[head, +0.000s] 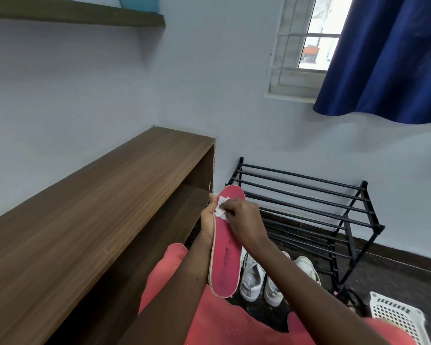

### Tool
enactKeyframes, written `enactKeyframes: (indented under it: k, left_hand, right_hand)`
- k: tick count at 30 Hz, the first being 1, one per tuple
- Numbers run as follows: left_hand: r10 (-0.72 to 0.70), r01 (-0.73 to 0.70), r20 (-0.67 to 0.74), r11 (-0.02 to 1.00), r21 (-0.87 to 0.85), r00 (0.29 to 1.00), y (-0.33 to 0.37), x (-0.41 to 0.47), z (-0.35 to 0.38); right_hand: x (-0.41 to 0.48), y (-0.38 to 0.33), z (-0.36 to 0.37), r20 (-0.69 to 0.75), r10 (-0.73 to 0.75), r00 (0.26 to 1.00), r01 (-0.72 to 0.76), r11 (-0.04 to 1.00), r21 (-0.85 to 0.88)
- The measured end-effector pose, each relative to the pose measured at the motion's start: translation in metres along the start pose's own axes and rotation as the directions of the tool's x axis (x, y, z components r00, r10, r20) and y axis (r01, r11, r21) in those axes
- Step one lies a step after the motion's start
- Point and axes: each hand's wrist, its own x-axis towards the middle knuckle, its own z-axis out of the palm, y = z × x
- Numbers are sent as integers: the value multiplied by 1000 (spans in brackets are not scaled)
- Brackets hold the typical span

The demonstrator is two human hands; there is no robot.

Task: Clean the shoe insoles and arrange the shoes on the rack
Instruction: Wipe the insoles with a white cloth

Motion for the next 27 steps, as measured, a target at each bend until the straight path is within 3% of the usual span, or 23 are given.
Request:
enactKeyframes:
  k: [4,8,20,23,27]
  left_hand:
    - [-15,15,2,1000,10,1000,-9,-4,6]
    - [-63,65,-21,992,105,998,-11,-7,5]
    - [7,6,-164,997,81,986,2,5,-3]
    - [-6,10,-111,999,37,994,-1,0,-1]
    - [58,-58,67,998,-3,996,-6,-4,15]
  right_hand:
    - [12,9,-5,-50,-60,997,49,979,-199]
    - [26,20,-9,-76,37,996,-57,957,-285]
    - [-19,-13,2,23,24,999,-25,999,35]
    - [-17,-11,3,33,35,999,-37,998,47]
    - [-1,-3,0,16,3,1000,-1,997,-83]
